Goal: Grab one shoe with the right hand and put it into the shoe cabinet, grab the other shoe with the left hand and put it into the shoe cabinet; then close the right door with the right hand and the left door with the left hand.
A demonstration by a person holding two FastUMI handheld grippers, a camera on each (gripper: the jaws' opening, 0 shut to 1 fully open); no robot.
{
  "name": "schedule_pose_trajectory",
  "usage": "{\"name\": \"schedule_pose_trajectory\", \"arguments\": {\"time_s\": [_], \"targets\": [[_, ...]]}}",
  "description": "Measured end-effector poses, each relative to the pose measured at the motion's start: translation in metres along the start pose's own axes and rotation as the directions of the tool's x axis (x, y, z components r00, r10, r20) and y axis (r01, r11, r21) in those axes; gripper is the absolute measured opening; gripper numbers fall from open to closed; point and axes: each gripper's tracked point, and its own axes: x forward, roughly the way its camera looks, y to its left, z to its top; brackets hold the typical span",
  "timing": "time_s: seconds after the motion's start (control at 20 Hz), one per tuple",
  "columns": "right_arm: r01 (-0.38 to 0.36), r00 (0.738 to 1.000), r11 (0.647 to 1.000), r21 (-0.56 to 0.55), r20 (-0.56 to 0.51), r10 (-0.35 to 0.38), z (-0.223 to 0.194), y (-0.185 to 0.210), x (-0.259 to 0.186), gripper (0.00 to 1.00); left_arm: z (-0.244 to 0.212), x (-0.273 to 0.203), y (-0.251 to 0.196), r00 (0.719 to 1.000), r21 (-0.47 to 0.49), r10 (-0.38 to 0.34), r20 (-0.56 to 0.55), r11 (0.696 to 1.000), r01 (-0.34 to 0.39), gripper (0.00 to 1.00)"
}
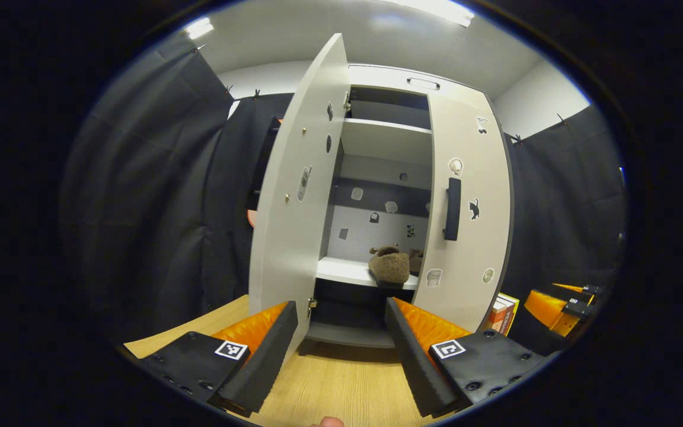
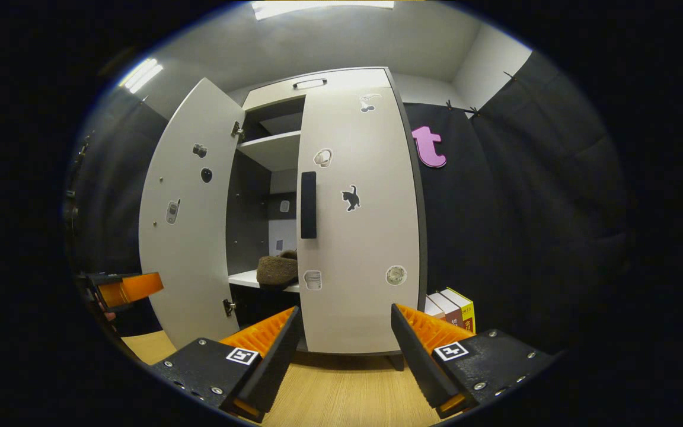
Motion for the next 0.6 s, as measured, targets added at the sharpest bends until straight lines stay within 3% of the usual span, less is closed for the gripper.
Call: {"name": "schedule_pose_trajectory", "arguments": {"time_s": [0.35, 0.45, 0.6], "targets": [[-0.037, 0.999, 0.999, 0.036, -0.019, 0.037, -0.006, 0.013, -0.003, 0.92, 0.092, 0.020, 0.126, 0.970, -0.073, 0.213, 0.117, 0.976, -0.206, 0.95], [-0.033, 0.999, 0.999, 0.026, -0.024, 0.034, -0.007, 0.010, -0.004, 0.92, 0.102, 0.037, 0.149, 0.963, -0.092, 0.240, 0.122, 0.969, -0.230, 0.96], [-0.014, 0.999, 1.000, 0.022, -0.032, 0.015, -0.008, 0.001, -0.006, 0.92, 0.109, 0.066, 0.156, 0.965, -0.051, 0.227, 0.129, 0.974, -0.222, 0.94]]}}
